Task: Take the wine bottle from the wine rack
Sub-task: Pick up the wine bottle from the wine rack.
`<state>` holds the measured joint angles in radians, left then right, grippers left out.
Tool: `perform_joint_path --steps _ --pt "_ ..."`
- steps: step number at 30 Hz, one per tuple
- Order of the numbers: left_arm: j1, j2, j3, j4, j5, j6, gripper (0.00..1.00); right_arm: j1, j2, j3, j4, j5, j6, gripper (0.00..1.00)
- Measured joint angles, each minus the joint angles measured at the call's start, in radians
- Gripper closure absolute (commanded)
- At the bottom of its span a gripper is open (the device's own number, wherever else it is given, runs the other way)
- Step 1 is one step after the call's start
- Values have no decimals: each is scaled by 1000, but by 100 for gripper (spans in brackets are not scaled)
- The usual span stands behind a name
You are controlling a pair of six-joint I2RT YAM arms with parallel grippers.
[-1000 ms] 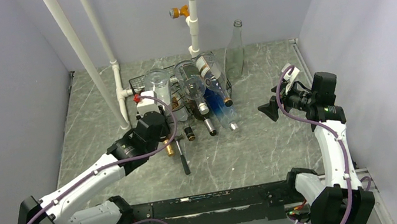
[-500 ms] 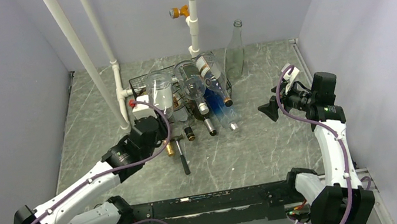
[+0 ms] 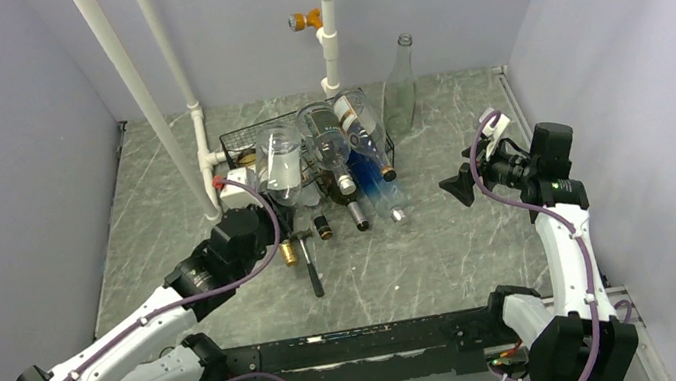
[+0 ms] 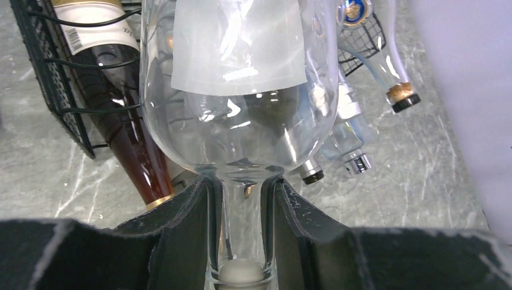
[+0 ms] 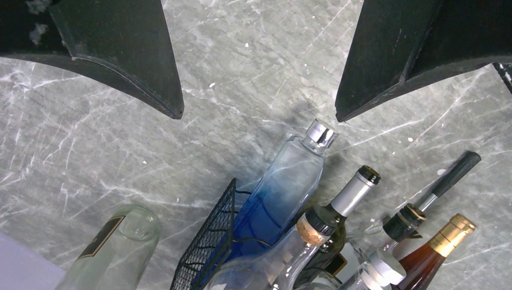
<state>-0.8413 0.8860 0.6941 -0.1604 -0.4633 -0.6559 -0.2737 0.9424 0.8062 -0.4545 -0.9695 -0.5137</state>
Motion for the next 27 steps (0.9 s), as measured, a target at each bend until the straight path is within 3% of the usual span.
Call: perform_joint_path --steps 27 --pt "-1 -11 -73 185 204 -123 100 0 0 -11 8 0 0 0"
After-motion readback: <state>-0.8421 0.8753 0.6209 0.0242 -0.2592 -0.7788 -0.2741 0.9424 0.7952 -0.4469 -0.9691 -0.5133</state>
